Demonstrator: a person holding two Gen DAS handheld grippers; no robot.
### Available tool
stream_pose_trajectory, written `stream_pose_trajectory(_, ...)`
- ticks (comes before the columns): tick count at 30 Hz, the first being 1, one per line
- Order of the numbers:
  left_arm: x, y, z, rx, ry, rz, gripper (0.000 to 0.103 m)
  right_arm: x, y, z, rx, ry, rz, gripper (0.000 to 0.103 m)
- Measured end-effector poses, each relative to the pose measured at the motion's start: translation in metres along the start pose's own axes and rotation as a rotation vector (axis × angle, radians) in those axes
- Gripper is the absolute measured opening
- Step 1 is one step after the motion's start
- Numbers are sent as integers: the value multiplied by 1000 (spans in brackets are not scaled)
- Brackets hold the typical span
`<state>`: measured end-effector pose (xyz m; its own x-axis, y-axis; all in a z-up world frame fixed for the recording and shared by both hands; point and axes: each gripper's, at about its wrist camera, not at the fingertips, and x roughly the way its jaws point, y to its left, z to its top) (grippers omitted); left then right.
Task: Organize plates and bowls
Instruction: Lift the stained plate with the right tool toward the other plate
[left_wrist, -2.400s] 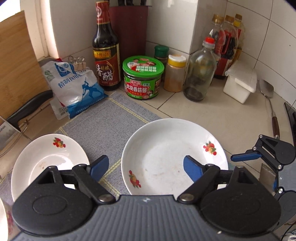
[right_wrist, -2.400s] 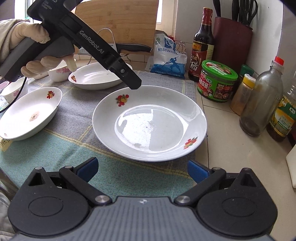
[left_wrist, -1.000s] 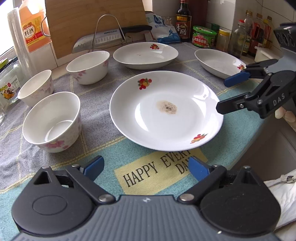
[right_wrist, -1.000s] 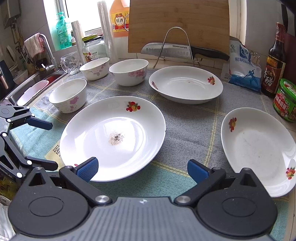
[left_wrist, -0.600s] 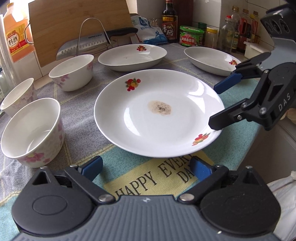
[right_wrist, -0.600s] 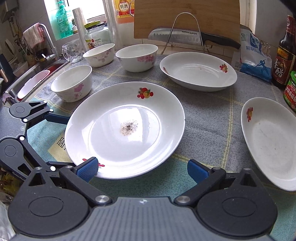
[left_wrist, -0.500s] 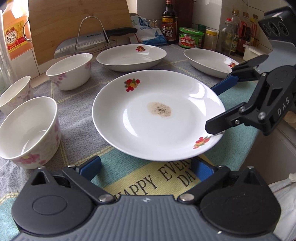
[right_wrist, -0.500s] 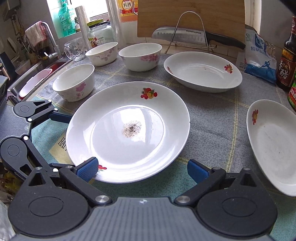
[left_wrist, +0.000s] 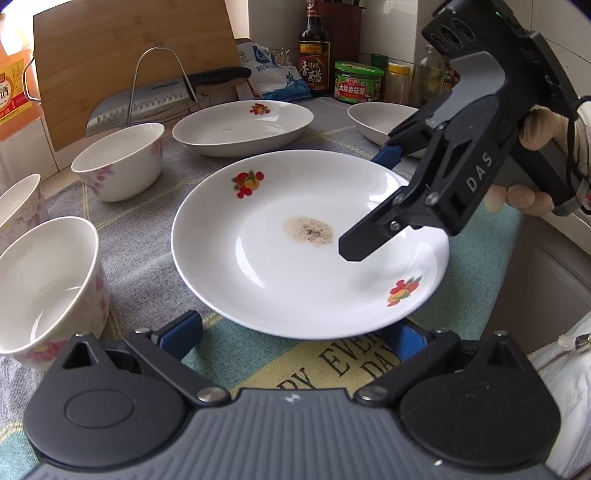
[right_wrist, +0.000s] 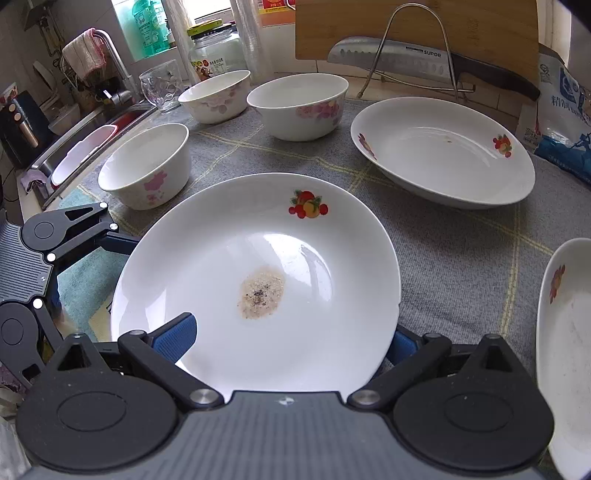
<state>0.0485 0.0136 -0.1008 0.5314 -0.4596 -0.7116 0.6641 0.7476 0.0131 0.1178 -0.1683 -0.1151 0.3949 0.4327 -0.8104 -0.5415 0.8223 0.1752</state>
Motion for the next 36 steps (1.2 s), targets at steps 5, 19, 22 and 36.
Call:
stream_pose_trajectory(5,1,-1,1,40,-9,-19,103,5,-8,10,-20,14,31,103)
stream_pose_trajectory(19,0,-4,5,120,-19,-25,103,13,-19,26,-12,42,111,103)
stream_pose_trajectory(22,0,-5,5,121,-19,-25,103,14,-20,27,-11,45,118,103)
stream_pose_trajectory(36,-1,-7,10,133,2,-24,101,13,-26,31,67,69,151,103)
